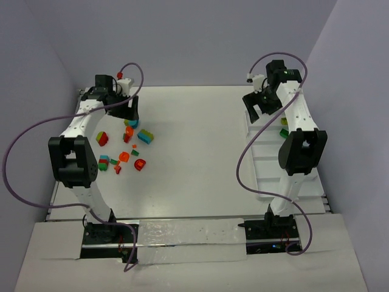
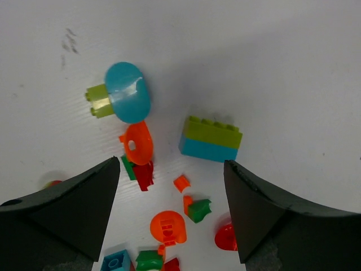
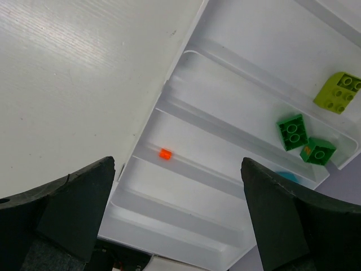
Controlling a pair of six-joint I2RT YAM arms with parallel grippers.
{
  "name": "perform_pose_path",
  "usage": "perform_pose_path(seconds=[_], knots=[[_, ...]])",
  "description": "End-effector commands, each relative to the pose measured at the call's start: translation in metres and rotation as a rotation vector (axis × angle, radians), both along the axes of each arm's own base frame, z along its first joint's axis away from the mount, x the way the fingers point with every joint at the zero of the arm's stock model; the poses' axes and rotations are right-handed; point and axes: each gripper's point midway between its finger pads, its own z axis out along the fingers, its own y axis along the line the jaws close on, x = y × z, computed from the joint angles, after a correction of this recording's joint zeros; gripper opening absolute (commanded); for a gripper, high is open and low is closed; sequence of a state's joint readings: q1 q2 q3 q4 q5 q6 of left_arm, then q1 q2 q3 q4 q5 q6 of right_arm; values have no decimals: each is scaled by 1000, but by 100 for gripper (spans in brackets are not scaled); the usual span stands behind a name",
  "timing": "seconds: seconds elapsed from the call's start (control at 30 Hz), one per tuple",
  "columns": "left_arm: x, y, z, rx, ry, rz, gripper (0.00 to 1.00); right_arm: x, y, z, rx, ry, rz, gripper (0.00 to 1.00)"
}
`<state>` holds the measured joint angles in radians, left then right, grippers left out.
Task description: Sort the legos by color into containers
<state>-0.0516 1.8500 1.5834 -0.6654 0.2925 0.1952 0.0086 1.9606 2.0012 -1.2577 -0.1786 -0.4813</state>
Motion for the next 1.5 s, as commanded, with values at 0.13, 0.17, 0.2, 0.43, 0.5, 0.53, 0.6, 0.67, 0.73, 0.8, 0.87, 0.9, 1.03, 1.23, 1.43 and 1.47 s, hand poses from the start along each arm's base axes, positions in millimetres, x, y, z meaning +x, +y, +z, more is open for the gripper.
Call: perform_pose_path(seconds=[0.13, 0.17, 0.2, 0.43, 0.5, 0.53, 0.6, 0.67, 0.73, 0.8, 0.87, 0.9, 1.03, 1.23, 1.43, 1.47], knots=[[-26, -43, -27, 34, 84, -173, 99, 0, 16, 10, 43, -13, 10, 100], [-26, -45, -35, 55, 94, -171, 99, -1, 17, 9, 44, -9, 9, 100], [-26, -46, -39, 70, 97, -170, 99, -1, 17, 9, 45, -8, 11, 100], [-21, -54, -64, 163, 142, -195, 99, -2, 17, 11, 45, -8, 13, 100], [-20, -55, -72, 189, 167, -196, 99, -3, 17, 11, 45, -8, 15, 100], [-20, -55, -76, 197, 179, -194, 99, -3, 17, 11, 45, -9, 14, 100], [-18, -54, -80, 215, 188, -187, 99, -3, 18, 11, 46, -9, 16, 100], [-17, -54, -87, 230, 202, -183, 99, -4, 18, 11, 46, -7, 17, 100], [-17, -54, -93, 246, 216, -181, 99, -4, 20, 10, 47, -5, 22, 100], [-15, -54, -95, 264, 217, -176, 99, -4, 19, 10, 45, -5, 23, 100], [-15, -55, -98, 276, 225, -175, 99, -5, 20, 9, 47, -2, 24, 100], [-15, -55, -100, 284, 230, -172, 99, -5, 21, 9, 46, 0, 27, 100], [-13, -53, -102, 300, 232, -162, 99, -5, 22, 10, 45, -4, 31, 100], [-10, -54, -98, 294, 229, -143, 83, 0, 29, 19, 76, -53, 33, 100], [3, -72, -68, 189, 188, -92, 60, 31, 69, 84, 326, -334, -13, 100], [8, -78, -56, 158, 168, -88, 57, 36, 76, 96, 369, -373, -24, 100]])
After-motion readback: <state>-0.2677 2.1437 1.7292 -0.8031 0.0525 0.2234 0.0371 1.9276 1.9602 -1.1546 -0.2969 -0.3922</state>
